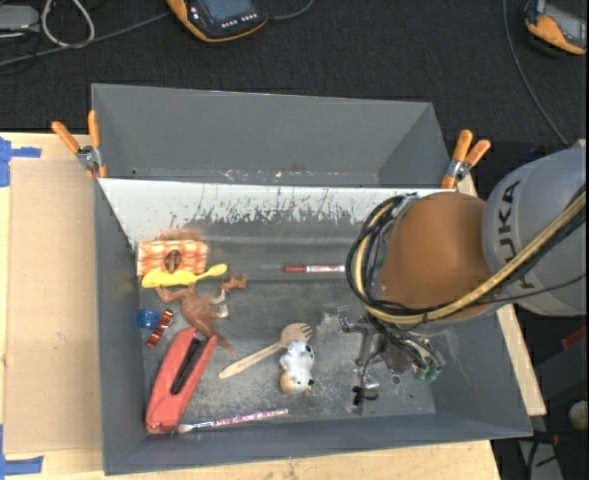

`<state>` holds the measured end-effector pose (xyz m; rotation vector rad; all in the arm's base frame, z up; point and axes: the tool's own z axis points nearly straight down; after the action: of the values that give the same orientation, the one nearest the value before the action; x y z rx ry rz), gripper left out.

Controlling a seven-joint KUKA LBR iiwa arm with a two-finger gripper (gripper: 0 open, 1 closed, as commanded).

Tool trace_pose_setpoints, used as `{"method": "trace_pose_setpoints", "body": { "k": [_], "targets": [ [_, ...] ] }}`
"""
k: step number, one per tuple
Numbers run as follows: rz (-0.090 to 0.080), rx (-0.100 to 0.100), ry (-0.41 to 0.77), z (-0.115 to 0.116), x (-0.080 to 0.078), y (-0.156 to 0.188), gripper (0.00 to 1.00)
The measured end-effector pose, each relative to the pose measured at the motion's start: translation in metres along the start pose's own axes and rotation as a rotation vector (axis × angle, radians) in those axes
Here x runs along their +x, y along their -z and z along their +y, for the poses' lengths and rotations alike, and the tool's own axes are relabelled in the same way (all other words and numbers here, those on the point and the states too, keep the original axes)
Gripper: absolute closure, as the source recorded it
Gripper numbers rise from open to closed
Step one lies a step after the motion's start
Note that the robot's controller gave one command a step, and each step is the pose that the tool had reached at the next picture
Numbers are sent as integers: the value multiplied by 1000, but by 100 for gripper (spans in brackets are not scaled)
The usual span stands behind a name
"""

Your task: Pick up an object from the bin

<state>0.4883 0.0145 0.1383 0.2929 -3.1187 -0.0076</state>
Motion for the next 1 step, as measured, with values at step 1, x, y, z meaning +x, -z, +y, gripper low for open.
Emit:
{"method": "trace_pose_setpoints", "body": {
  "k": [1],
  "targets": [
    [-3, 0, 7, -38, -2, 8, 0]
  ]
}}
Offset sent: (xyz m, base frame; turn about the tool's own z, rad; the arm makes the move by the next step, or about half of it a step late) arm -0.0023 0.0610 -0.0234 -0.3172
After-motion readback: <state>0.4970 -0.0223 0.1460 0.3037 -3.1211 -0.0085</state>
